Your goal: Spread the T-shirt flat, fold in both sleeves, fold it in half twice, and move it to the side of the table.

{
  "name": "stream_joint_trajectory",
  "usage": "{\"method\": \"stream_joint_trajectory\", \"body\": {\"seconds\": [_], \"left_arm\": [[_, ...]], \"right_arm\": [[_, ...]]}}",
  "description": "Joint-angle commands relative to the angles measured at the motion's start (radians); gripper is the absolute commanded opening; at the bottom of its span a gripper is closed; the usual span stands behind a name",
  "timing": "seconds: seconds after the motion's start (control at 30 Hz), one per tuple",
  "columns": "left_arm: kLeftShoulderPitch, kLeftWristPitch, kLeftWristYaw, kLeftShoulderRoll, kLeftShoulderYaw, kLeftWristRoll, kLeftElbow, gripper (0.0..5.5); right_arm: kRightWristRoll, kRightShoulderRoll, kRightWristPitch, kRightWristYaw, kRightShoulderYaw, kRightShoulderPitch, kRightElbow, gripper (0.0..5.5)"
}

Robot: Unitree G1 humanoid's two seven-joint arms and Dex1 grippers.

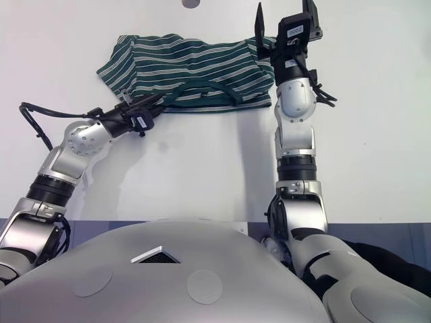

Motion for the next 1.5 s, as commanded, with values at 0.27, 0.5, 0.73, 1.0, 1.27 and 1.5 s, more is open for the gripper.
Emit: {"method": "stream_joint_trajectory", "body": {"seconds": [0.27, 0.5, 0.73, 1.0, 1.27, 1.5], "left_arm": [[-0.024, 0.182, -0.041, -0.060, 0.084, -0.169, -0.172, 0.02], [-0.024, 0.227, -0.040, -0.077, 0.091, -0.174, -0.221, 0.02], [-0.025, 0.228, -0.045, -0.072, 0.092, -0.174, -0.229, 0.02], [-0.021, 0.221, -0.039, -0.074, 0.090, -0.169, -0.229, 0.00], [-0.026, 0.219, -0.039, -0.077, 0.091, -0.172, -0.227, 0.00], [-0.038, 0.208, -0.036, -0.080, 0.091, -0.172, -0.217, 0.00]], "right_arm": [[0.073, -0.324, -0.078, 0.498, 0.095, 0.133, -0.200, 4.11], [-0.011, -0.401, -0.206, 0.603, 0.186, 0.264, -0.207, 4.11], [-0.208, -0.406, -0.326, 0.400, 0.163, 0.225, -0.033, 4.11], [-0.291, -0.400, -0.333, 0.293, 0.176, 0.187, 0.048, 2.66], [-0.301, -0.384, -0.297, 0.290, 0.204, 0.151, 0.096, 1.11], [-0.297, -0.371, -0.264, 0.299, 0.237, 0.120, 0.140, 0.02]]}}
